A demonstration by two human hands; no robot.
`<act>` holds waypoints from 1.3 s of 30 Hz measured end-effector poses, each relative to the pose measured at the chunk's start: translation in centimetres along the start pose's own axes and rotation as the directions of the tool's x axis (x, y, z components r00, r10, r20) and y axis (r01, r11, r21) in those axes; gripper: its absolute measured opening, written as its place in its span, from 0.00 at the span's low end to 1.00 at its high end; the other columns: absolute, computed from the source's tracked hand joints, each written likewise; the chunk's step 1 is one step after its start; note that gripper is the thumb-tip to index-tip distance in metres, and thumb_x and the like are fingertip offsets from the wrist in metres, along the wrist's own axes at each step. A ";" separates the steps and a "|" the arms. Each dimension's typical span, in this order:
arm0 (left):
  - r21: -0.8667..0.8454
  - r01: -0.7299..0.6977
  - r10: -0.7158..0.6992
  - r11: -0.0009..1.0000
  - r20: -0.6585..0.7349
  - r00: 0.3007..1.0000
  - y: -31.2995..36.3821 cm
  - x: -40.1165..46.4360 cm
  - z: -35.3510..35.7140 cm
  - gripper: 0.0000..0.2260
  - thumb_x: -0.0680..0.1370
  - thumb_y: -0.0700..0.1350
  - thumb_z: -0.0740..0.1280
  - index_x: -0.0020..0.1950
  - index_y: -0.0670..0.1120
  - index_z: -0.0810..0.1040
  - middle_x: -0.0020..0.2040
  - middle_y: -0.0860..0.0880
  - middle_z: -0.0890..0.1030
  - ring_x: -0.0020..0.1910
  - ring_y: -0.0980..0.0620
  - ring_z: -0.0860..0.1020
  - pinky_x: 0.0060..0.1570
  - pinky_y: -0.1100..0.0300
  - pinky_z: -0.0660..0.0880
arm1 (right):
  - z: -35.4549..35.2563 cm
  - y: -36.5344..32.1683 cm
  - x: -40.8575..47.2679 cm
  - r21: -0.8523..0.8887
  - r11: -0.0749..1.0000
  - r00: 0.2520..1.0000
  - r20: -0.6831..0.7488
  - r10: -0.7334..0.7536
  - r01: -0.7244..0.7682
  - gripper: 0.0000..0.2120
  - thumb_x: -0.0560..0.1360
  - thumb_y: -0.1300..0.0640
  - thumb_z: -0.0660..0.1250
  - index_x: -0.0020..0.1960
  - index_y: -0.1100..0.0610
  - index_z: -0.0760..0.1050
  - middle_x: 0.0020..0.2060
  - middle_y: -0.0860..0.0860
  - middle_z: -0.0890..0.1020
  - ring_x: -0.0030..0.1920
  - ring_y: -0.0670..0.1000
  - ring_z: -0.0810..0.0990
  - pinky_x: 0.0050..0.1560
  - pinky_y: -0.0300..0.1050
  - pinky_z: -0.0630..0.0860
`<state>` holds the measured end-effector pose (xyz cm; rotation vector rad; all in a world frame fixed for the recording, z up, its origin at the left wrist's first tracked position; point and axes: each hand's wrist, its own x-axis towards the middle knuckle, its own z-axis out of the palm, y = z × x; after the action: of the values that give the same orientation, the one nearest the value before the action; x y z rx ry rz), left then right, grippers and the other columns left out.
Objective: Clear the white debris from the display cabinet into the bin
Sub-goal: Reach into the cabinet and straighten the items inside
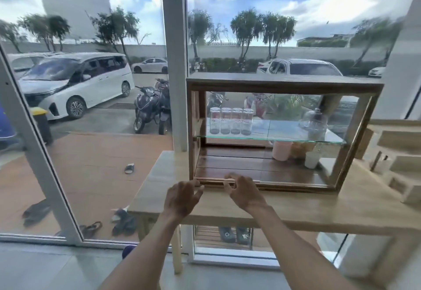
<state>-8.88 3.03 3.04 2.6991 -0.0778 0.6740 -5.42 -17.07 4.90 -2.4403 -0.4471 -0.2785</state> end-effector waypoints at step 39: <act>0.164 -0.058 -0.024 0.985 0.457 0.889 9.4 -0.2 15.2 0.50 0.63 0.69 0.19 0.79 0.46 0.42 0.80 0.46 0.44 0.78 0.48 0.42 0.74 0.50 0.38 | -17.2 18.9 3.0 -0.117 0.985 0.923 -0.378 0.073 -0.126 0.47 0.73 0.44 0.68 0.79 0.42 0.39 0.77 0.45 0.34 0.79 0.51 0.41 0.76 0.60 0.45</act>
<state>-3.62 -11.17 -6.46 2.9744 -0.1680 0.0305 3.05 -41.05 8.77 -2.4563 -0.1377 -0.7355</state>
